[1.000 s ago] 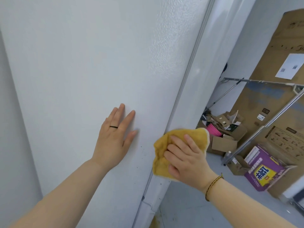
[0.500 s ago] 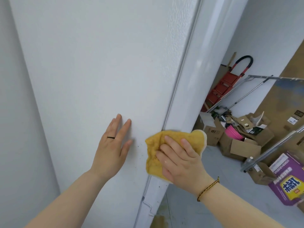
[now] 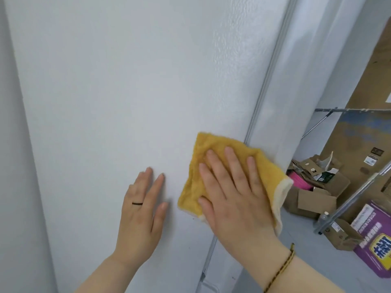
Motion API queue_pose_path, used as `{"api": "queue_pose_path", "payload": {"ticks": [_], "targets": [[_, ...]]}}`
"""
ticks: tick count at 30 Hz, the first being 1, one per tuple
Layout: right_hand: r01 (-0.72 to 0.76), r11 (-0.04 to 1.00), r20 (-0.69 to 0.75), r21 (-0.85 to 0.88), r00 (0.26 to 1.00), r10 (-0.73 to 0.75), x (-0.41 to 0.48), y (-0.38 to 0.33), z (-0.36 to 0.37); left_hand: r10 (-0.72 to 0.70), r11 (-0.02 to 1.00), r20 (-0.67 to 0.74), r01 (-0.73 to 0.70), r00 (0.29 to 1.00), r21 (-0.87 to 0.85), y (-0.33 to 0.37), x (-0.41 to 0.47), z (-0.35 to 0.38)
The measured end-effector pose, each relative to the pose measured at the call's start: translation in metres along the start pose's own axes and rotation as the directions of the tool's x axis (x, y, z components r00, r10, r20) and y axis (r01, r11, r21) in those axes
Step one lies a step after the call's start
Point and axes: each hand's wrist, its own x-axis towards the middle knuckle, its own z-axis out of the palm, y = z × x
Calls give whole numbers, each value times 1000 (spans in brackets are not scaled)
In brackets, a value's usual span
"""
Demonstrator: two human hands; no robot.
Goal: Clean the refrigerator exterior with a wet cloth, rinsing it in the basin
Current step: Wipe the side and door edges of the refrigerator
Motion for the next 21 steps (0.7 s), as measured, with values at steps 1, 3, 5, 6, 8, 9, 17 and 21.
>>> {"api": "queue_pose_path", "payload": {"ticks": [1,3,5,6,8,9,17,21], "targets": [[52,997,54,-57,997,-49,-5,-6,9,38,999,-13,-38,999,-6,-7,-4,7],[104,987,75,-124,993,-96,-9,-10,21,83,996,-54,-85,995,-25,-16,-9,20],[106,983,58,-148,993,-98,-10,-9,27,85,994,-97,-91,992,-54,-22,-10,31],[105,983,33,-151,994,-101,-13,-11,30,95,992,-133,-105,987,-67,-25,-11,37],[142,978,23,-156,990,-140,-26,-17,36,119,989,-177,-133,977,-70,-29,-10,44],[189,966,31,-176,982,-187,-39,-22,43,136,987,-205,-151,969,-59,-32,-8,47],[315,920,-23,-234,944,-329,-95,-30,63,224,972,-352,-234,909,14,-44,-11,63],[70,928,-121,-366,985,-122,-37,-1,29,240,970,-388,-236,890,58,-47,-9,65]]}}
